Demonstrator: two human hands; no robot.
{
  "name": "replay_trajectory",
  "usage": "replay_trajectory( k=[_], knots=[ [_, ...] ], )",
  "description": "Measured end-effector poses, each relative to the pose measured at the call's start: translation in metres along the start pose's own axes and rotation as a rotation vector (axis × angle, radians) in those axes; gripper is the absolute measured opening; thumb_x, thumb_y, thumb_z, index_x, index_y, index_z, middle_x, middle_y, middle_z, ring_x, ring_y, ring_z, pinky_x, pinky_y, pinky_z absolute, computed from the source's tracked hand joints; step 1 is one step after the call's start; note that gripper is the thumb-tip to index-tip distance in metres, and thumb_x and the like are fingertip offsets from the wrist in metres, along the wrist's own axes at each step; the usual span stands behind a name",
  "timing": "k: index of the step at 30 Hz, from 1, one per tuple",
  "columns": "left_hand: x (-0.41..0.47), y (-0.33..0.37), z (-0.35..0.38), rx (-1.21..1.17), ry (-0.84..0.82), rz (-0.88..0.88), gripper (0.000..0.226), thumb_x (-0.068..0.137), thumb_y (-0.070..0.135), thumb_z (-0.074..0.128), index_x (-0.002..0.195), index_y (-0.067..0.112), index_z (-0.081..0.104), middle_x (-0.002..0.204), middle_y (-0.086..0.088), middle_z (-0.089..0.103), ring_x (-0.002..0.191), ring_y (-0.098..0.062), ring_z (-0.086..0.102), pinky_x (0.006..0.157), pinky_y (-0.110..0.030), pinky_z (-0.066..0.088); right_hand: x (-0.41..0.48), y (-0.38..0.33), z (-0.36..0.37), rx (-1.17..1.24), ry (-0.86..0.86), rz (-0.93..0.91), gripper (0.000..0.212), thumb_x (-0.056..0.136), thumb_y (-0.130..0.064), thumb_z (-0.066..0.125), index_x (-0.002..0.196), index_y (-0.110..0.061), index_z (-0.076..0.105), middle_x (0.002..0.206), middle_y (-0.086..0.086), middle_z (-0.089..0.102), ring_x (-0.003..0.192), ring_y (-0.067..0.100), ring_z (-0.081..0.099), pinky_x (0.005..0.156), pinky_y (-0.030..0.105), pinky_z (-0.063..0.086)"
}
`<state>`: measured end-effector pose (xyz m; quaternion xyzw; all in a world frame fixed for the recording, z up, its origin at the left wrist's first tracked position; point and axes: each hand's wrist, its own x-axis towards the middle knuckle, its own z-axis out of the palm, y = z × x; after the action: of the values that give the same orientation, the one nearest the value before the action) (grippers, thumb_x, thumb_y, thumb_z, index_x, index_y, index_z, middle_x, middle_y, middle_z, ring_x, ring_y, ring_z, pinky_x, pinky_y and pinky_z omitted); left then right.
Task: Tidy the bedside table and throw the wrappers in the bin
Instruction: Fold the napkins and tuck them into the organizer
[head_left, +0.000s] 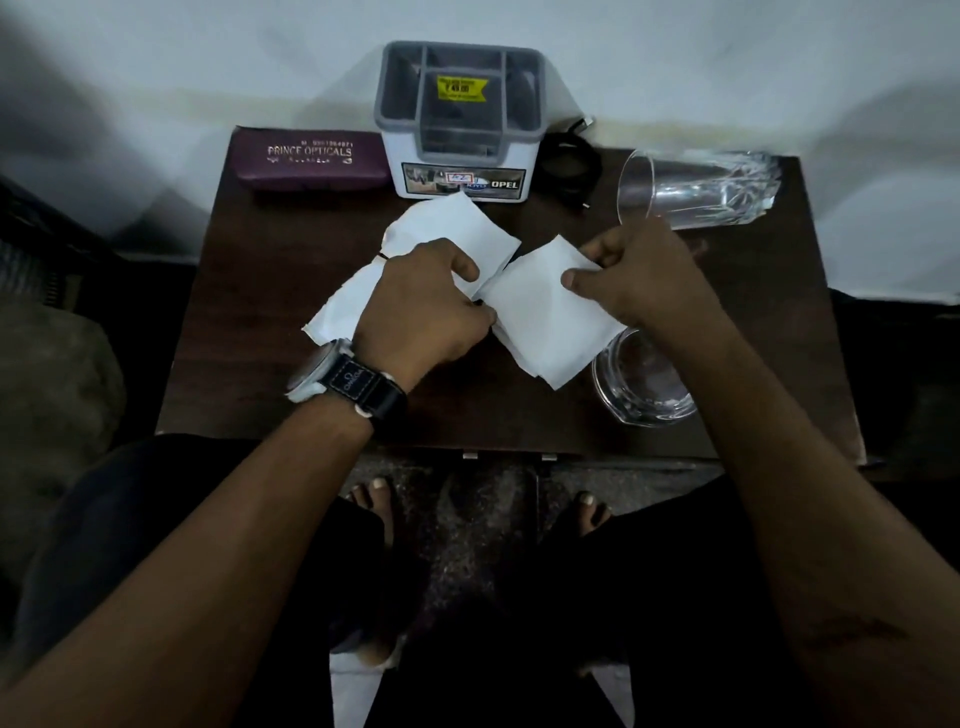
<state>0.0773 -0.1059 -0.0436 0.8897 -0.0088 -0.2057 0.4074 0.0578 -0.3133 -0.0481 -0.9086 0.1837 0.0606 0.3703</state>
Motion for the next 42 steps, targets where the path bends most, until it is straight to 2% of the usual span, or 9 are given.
replay_trajectory(
  k=[9,14,17,24,28,31,35,38,42],
  knots=[
    [0.0,-0.002,0.003,0.069,0.029,0.058,0.043,0.078,0.025,0.084,0.115,0.022,0.064,0.093,-0.004,0.078,0.082,-0.026,0.076,0.082,-0.048,0.063,-0.002,-0.002,0.003,0.095,0.084,0.033,0.017,0.085,-0.02,0.079,0.101,-0.014,0.077,0.079,-0.007,0.066,0.08,0.013,0.065,0.071,0.026,0.047],
    [0.001,-0.002,0.005,0.091,0.048,0.079,0.044,0.077,0.026,0.086,0.116,0.022,0.064,0.091,-0.002,0.078,0.082,-0.024,0.075,0.08,-0.045,0.063,-0.002,-0.003,0.01,-0.186,0.089,0.008,0.061,0.068,-0.057,0.075,0.113,-0.016,0.071,0.115,0.011,0.067,0.11,0.032,0.062,0.092,0.04,0.051],
    [0.001,-0.003,0.005,0.087,0.043,0.08,0.041,0.081,0.018,0.081,0.118,0.02,0.065,0.09,-0.003,0.078,0.083,-0.025,0.075,0.08,-0.045,0.063,-0.006,-0.005,0.014,-0.322,0.068,0.036,0.067,0.069,-0.057,0.08,0.114,-0.01,0.065,0.126,0.019,0.06,0.119,0.042,0.055,0.098,0.051,0.049],
    [-0.002,0.001,0.004,0.095,0.038,0.081,0.043,0.082,0.019,0.082,0.121,0.022,0.065,0.087,0.003,0.078,0.083,-0.018,0.072,0.075,-0.034,0.059,-0.004,-0.011,0.015,-0.166,0.014,0.103,0.05,0.065,-0.042,0.082,0.099,-0.008,0.066,0.092,0.004,0.064,0.093,0.03,0.066,0.084,0.044,0.054],
    [0.0,0.002,0.0,0.037,0.008,0.065,0.043,0.081,0.021,0.085,0.119,0.022,0.065,0.082,0.007,0.077,0.075,-0.01,0.07,0.073,-0.032,0.059,-0.004,-0.016,0.01,-0.173,-0.01,0.061,0.04,0.077,-0.036,0.08,0.102,-0.007,0.069,0.097,0.006,0.064,0.093,0.027,0.064,0.077,0.036,0.051],
    [0.004,0.004,-0.011,-0.116,-0.021,0.002,0.042,0.08,0.021,0.087,0.117,0.02,0.066,0.09,0.001,0.079,0.081,-0.019,0.076,0.082,-0.04,0.064,-0.004,-0.024,-0.013,-0.129,-0.041,-0.049,0.036,0.084,-0.035,0.08,0.103,-0.006,0.07,0.096,0.006,0.066,0.084,0.018,0.064,0.059,0.026,0.041],
    [0.003,0.018,-0.03,-0.54,-0.139,-0.073,0.043,0.087,0.021,0.084,0.125,0.014,0.065,0.107,-0.005,0.08,0.095,-0.016,0.078,0.086,-0.035,0.064,-0.014,-0.032,-0.044,0.386,-0.093,-0.015,0.033,0.083,-0.024,0.084,0.113,-0.015,0.072,0.098,-0.008,0.075,0.081,-0.007,0.071,0.068,0.011,0.054],
    [-0.004,0.033,-0.033,-0.845,-0.348,-0.141,0.056,0.083,0.026,0.081,0.134,0.011,0.064,0.118,-0.007,0.079,0.105,-0.021,0.078,0.091,-0.035,0.063,-0.019,-0.032,-0.05,0.888,-0.182,0.091,0.05,0.078,-0.014,0.082,0.126,-0.007,0.069,0.116,0.007,0.078,0.107,0.023,0.075,0.085,0.04,0.063],
    [-0.009,0.04,-0.028,-1.039,-0.386,-0.061,0.034,0.086,0.015,0.074,0.119,0.013,0.068,0.108,-0.004,0.079,0.095,-0.02,0.078,0.079,-0.033,0.065,-0.018,-0.036,-0.048,1.058,-0.23,0.144,0.051,0.078,-0.015,0.079,0.126,-0.002,0.067,0.12,0.014,0.075,0.111,0.031,0.073,0.092,0.054,0.059]
  ],
)
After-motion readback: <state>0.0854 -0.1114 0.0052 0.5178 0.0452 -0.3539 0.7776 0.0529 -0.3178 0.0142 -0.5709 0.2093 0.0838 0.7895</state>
